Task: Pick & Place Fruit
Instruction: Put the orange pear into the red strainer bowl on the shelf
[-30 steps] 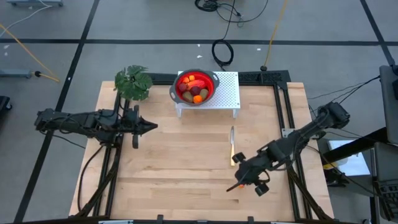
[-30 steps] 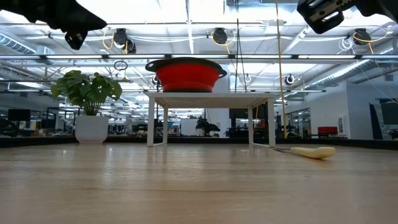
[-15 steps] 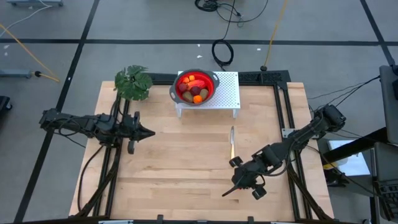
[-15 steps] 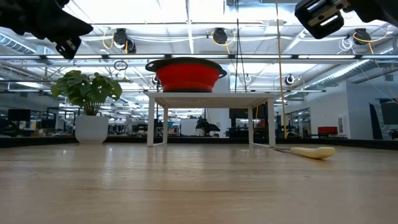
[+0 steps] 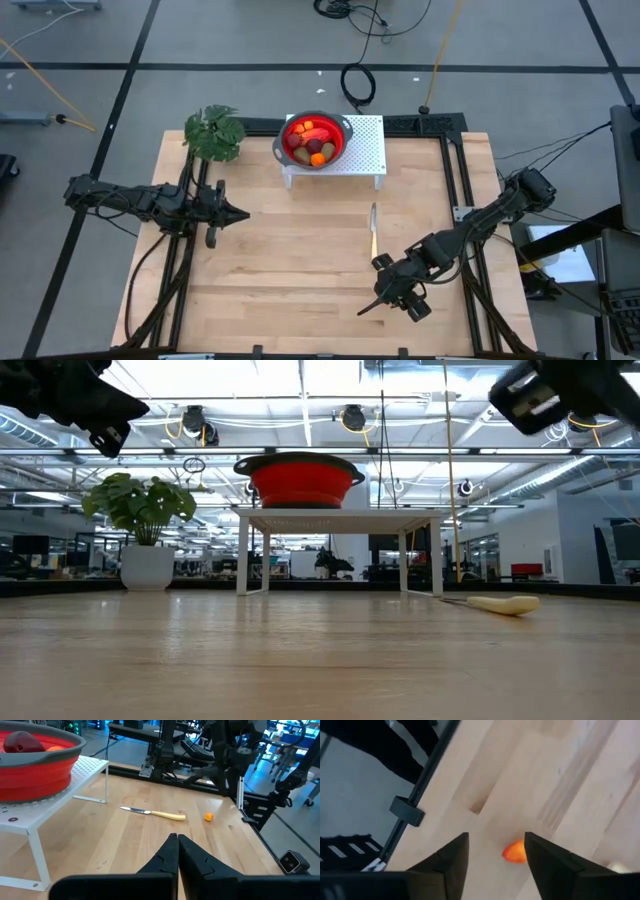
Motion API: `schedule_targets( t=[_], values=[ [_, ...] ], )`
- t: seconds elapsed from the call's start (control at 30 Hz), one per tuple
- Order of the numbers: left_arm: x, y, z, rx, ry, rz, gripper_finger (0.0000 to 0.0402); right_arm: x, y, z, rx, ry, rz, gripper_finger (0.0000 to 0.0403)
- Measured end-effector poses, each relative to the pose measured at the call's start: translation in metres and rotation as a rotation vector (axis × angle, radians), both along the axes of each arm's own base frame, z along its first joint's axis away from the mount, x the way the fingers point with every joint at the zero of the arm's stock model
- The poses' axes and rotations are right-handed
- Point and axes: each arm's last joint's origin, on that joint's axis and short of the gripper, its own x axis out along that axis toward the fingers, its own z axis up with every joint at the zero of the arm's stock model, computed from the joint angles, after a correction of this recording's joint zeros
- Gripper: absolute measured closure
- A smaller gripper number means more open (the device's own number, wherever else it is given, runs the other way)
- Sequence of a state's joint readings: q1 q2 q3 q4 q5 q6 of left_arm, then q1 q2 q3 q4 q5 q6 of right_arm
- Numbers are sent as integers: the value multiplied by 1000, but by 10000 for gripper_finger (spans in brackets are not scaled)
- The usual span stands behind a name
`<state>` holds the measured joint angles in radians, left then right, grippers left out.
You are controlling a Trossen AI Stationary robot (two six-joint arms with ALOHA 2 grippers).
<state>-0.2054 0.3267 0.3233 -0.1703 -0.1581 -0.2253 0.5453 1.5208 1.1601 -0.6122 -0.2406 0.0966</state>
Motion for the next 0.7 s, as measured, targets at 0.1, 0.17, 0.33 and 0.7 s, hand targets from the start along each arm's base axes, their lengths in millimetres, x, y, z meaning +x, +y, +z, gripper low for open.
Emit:
schedule_targets(
  t=[0.1,0.17,0.33,0.7],
  values=[
    [0,0,0,-2,1,0,399,-3,-2,-8,10,61,-73,209],
    [0,0,0,-6,4,1,395,-5,-3,-14,18,94,-119,198],
    [0,0,-1,-11,8,3,383,-3,-2,-16,76,118,-224,188],
    [0,0,-2,-9,21,2,382,1,9,-29,82,154,-304,192]
  ],
)
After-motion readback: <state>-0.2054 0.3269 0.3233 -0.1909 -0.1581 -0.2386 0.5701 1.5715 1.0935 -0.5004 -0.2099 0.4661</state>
